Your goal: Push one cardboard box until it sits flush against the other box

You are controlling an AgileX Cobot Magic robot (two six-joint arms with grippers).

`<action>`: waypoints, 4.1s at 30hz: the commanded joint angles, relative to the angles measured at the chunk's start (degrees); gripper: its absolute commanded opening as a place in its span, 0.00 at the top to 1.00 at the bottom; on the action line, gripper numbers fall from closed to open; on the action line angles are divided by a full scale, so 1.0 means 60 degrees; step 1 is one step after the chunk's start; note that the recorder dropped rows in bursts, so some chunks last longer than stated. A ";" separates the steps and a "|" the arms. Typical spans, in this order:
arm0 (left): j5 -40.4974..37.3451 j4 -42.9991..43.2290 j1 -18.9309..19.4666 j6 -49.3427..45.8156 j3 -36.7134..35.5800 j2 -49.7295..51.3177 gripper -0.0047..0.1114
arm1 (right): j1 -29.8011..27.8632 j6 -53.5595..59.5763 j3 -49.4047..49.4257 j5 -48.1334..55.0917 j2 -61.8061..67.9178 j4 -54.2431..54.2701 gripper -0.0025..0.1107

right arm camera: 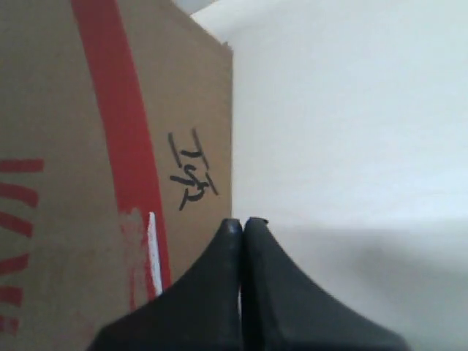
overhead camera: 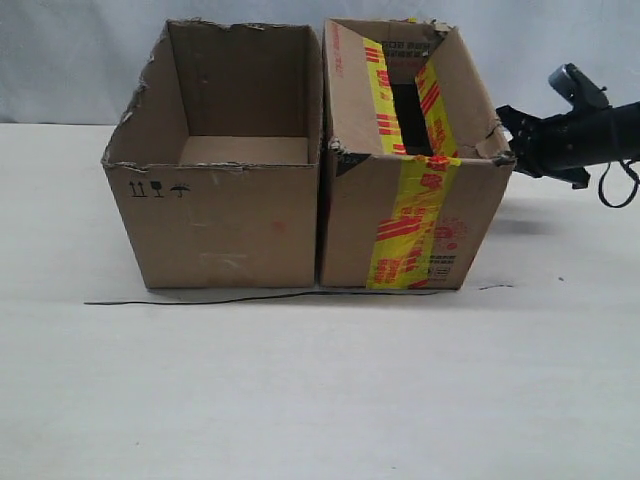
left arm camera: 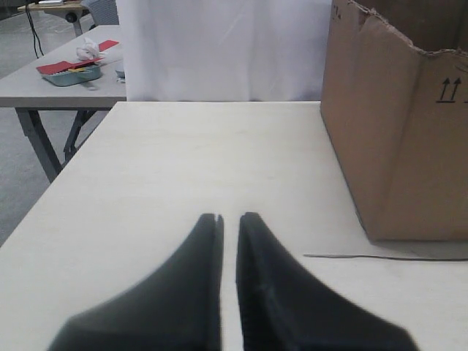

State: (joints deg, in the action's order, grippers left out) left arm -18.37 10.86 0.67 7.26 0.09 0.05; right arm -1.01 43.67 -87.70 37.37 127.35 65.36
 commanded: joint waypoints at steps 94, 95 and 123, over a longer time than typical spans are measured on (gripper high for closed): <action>0.0157 0.0043 -0.0007 0.0048 -0.0016 -0.0008 0.96 | 0.1192 -0.6866 1.4616 -0.3191 -2.1225 -1.0683 0.98; 0.0157 0.0043 -0.0007 0.0048 -0.0016 -0.0008 0.96 | 0.1192 -0.6866 1.4616 -0.3112 -2.1225 -1.0722 0.98; 0.0157 0.0043 -0.0007 0.0048 -0.0016 -0.0008 0.96 | 0.1192 -0.6943 1.4616 -0.2937 -2.1225 -1.0749 0.98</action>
State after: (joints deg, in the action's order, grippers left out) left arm -18.37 10.86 0.67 7.26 0.09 0.05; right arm 5.94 2.04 -0.30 19.80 0.21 1.37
